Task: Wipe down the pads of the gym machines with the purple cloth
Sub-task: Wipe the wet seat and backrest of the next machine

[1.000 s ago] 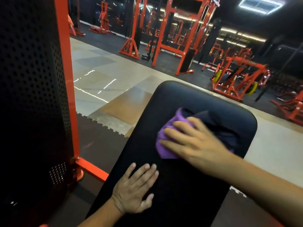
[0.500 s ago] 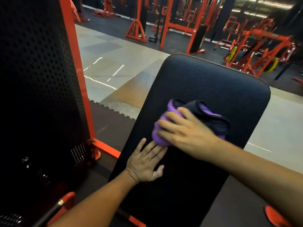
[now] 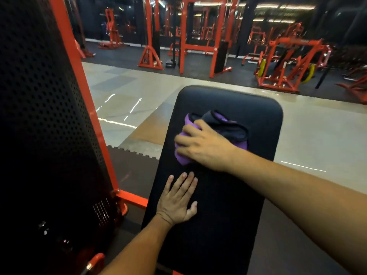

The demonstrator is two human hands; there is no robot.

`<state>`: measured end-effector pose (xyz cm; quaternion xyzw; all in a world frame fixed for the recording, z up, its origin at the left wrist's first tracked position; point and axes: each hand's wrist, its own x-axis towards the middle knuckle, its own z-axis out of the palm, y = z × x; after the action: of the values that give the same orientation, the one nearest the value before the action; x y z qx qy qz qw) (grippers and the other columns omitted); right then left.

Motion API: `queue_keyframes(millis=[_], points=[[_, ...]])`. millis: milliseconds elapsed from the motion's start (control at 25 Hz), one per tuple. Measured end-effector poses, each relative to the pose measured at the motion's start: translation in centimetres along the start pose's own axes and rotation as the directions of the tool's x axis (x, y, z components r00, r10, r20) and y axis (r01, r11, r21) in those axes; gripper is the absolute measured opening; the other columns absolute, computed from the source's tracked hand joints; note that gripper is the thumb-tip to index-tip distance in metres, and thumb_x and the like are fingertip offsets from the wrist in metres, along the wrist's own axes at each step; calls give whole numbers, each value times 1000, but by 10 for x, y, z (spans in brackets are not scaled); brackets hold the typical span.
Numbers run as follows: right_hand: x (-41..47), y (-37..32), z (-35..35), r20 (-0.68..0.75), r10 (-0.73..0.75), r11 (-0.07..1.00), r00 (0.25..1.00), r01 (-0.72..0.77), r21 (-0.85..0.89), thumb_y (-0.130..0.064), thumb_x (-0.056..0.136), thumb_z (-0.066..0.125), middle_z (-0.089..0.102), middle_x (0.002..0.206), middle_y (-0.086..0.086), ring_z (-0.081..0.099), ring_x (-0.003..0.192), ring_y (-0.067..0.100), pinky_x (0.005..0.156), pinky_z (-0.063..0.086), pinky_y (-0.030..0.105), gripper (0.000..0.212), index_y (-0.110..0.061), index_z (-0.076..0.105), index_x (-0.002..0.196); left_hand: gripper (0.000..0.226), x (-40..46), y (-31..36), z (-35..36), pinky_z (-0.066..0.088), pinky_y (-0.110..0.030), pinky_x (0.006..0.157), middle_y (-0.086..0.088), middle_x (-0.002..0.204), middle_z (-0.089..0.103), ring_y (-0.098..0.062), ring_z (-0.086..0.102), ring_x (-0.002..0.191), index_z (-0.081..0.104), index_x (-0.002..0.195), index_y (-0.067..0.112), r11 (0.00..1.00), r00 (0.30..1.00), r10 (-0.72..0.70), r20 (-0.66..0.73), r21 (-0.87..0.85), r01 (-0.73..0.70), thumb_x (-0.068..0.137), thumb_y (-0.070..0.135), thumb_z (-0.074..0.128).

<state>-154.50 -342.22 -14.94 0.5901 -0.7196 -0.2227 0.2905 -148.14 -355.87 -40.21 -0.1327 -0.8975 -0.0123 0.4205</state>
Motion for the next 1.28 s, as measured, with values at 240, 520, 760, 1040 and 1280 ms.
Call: queue_keyframes(millis=[240, 520, 760, 1040, 1280], points=[[-144, 31, -60, 236, 208, 962, 949, -242, 126, -32, 82, 54, 57, 119, -7, 52, 99, 25, 78, 45, 44, 29, -35, 62, 110, 68, 34, 45, -45, 30, -52, 120, -7, 152, 47, -27, 45, 141, 48, 146, 19, 960, 986, -163, 30, -227, 166, 80, 32, 60], [-318, 69, -164, 228, 749, 553, 623, -776, 303, -22, 87, 58, 50, 123, -13, 57, 104, 18, 81, 53, 48, 39, -40, 49, 120, 39, 225, 189, -90, 43, -31, 99, 11, 123, 62, -13, 61, 109, 60, 131, 24, 734, 996, 69, -52, -674, -86, 92, 26, 60], [-488, 63, -178, 192, 944, 198, 267, -927, 317, -38, 93, 57, 49, 120, -20, 64, 100, 19, 85, 54, 46, 28, -43, 48, 119, 49, 305, 334, -50, 42, -36, 106, 15, 131, 60, -10, 59, 118, 58, 135, 31, 680, 922, 335, 196, -728, -92, 93, 53, 43], [-683, 17, -203, 231, 942, -312, -242, -883, 349, -13, 95, 63, 62, 98, -24, 62, 88, 2, 78, 48, 24, 30, -39, 53, 107, 44, 357, 549, -13, 51, -37, 99, 14, 128, 66, -8, 63, 115, 57, 135, 36, 538, 693, 641, 331, -838, -98, 96, 53, 52], [-726, -31, -292, 31, 694, -650, -719, -607, 457, -18, 99, 60, 70, 97, -11, 64, 89, 0, 80, 48, 16, 13, -27, 62, 109, 45, 403, 688, -81, 55, -37, 92, 21, 110, 68, 3, 64, 99, 61, 125, 38, 288, 518, 814, 261, -957, 30, 86, 59, 52]])
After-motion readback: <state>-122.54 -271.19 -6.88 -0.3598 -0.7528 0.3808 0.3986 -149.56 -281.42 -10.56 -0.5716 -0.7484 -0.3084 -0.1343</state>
